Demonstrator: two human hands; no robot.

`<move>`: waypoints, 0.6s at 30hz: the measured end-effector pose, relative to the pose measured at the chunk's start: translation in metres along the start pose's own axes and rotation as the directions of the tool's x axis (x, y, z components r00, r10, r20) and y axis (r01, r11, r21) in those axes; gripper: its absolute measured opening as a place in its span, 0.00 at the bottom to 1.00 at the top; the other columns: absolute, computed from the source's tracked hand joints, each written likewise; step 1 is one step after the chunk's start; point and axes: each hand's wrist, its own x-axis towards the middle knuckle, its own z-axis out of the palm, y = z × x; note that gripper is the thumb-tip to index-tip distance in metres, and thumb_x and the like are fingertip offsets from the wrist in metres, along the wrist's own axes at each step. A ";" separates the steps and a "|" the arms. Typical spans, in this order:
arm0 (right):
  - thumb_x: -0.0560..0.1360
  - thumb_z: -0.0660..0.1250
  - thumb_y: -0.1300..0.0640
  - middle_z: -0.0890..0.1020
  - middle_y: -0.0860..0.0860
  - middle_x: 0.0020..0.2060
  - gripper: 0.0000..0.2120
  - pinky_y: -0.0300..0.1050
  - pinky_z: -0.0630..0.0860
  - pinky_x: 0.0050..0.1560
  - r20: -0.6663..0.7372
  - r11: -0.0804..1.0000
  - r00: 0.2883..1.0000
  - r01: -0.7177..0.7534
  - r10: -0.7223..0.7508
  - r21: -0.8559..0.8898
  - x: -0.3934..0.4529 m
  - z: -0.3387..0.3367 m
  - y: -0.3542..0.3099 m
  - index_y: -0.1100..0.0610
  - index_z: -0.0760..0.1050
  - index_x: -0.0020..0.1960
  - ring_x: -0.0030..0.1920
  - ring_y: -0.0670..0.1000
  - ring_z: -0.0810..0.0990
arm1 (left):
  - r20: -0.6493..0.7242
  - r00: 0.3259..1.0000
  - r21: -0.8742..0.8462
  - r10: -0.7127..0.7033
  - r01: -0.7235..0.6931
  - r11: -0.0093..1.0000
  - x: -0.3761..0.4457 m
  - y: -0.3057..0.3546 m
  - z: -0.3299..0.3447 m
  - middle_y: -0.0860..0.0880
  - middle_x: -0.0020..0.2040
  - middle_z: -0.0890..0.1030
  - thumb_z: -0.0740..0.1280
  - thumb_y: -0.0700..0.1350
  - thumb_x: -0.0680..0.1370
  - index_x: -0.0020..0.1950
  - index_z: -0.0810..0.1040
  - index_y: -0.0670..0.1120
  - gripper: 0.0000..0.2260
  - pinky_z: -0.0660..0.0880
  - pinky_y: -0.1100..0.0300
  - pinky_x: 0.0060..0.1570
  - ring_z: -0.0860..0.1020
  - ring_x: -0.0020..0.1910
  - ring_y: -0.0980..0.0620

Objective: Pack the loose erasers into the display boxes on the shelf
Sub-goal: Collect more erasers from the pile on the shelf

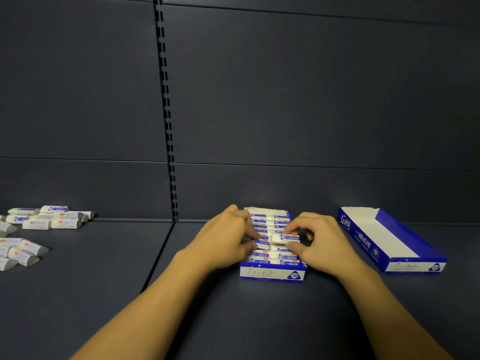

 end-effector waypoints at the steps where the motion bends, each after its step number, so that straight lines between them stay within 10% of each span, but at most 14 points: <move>1: 0.72 0.77 0.51 0.75 0.34 0.48 0.12 0.29 0.69 0.41 0.005 1.000 1.000 -0.004 0.004 -0.004 0.000 0.000 0.000 0.44 0.79 0.53 0.48 0.39 0.76 | 0.011 1.000 -0.003 0.001 -0.001 1.000 0.001 0.001 0.000 0.58 0.60 0.75 0.68 0.54 0.80 0.68 0.80 0.54 0.17 0.70 0.63 0.52 0.65 0.55 0.61; 18: 0.72 0.77 0.49 0.76 0.39 0.53 0.15 0.30 0.73 0.45 0.056 0.999 0.997 -0.041 0.043 -0.027 -0.003 0.002 -0.004 0.49 0.83 0.58 0.54 0.40 0.75 | -0.029 0.997 -0.043 -0.073 0.071 0.997 -0.002 0.010 0.002 0.56 0.62 0.79 0.72 0.52 0.78 0.63 0.82 0.53 0.14 0.70 0.65 0.53 0.69 0.58 0.60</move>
